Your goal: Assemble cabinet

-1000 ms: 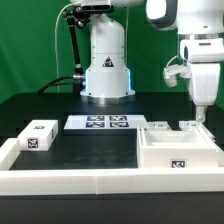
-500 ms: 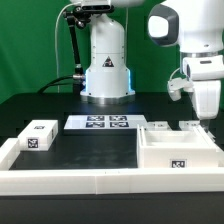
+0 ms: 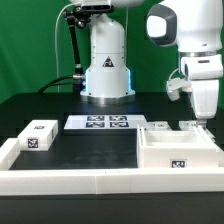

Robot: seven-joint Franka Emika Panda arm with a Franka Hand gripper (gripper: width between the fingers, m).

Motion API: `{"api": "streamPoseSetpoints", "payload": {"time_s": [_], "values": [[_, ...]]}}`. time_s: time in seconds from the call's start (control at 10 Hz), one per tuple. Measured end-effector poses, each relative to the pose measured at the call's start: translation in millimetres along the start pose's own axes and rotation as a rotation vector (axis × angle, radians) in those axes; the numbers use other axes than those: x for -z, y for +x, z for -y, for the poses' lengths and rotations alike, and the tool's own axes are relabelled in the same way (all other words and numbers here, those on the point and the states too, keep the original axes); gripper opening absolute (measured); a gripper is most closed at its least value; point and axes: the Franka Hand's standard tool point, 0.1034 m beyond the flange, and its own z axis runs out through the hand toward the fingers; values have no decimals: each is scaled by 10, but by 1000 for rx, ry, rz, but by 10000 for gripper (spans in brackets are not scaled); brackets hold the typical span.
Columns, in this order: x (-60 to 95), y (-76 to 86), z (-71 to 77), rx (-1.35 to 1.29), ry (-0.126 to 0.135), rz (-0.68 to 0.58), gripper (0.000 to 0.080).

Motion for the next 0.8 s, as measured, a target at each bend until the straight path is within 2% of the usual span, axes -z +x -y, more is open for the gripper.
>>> {"api": "streamPoseSetpoints", "payload": {"time_s": [0.2, 0.3, 0.4, 0.8], "values": [[-15, -23, -5, -5, 1, 0, 163], [-46, -30, 10, -7, 6, 0, 163], [-46, -18, -4, -7, -2, -7, 68], [-44, -16, -11, -9, -3, -8, 68]]}}
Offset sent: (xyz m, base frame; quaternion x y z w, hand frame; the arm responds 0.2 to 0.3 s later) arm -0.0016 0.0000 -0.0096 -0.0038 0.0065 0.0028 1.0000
